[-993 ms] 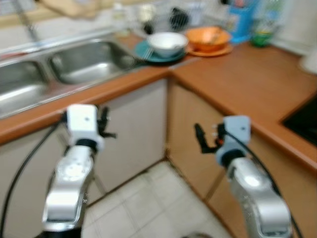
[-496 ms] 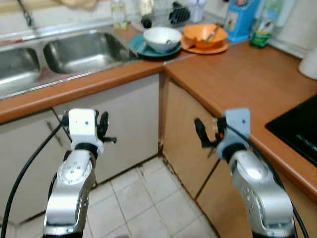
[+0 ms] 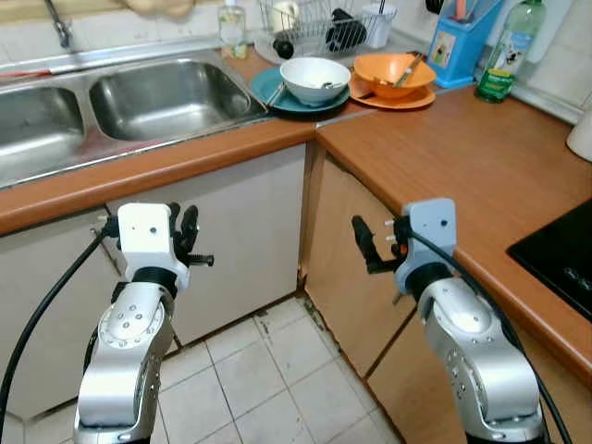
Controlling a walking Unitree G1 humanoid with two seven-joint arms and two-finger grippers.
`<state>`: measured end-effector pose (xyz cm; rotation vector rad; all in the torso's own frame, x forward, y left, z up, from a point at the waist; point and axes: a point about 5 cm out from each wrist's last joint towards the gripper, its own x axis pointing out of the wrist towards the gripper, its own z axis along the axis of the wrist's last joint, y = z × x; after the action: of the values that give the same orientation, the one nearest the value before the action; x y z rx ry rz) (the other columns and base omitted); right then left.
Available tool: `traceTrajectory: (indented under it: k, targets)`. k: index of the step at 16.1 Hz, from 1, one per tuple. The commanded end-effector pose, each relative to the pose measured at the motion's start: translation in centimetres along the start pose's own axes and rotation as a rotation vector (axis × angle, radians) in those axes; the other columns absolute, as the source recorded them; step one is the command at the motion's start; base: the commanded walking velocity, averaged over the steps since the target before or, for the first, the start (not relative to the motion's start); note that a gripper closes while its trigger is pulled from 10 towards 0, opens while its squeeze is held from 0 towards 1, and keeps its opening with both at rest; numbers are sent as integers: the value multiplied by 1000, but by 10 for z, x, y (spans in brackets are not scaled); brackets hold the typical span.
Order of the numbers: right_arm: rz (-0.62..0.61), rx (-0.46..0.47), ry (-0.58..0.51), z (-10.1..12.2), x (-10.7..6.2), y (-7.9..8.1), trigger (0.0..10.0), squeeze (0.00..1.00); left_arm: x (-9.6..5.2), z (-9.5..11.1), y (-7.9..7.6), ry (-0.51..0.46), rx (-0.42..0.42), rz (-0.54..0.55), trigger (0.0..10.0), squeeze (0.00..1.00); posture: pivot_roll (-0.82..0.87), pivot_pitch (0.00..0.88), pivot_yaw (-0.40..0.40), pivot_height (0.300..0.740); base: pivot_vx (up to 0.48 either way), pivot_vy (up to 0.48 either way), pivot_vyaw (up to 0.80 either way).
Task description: Kitchen organization
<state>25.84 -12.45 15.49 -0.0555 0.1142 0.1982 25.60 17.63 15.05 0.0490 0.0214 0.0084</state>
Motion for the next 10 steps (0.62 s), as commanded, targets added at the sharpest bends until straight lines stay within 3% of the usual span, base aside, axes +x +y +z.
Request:
traceTrajectory:
  k: [1, 3, 5, 9, 10]
  targets:
    - [10, -20, -36, 7, 3, 0, 10000, 0, -1, 2, 0, -9, -1, -1, 10000, 0, -88, 0, -6, 740, 349, 0, 0]
    - [10, -27, -48, 9, 4, -1, 10000, 0, -2, 3, 0, -12, -9, -1, 10000, 0, -85, 0, -4, 740, 358, 0, 0]
    - [59, -79, -72, 12, 3, 6, 10000, 0, -2, 4, 1, -13, -12, -3, 10000, 0, -85, 0, -4, 740, 366, 0, 734]
    - [88, -78, -76, 11, 1, 13, 10000, 0, -2, 4, 1, -9, -10, -16, 10000, 0, -92, 0, 8, 740, 365, 0, 800]
    - [95, -88, -81, 11, 1, 15, 10000, 0, -2, 3, 0, -8, -9, -20, 10000, 0, -93, 0, 10, 740, 368, 0, 0]
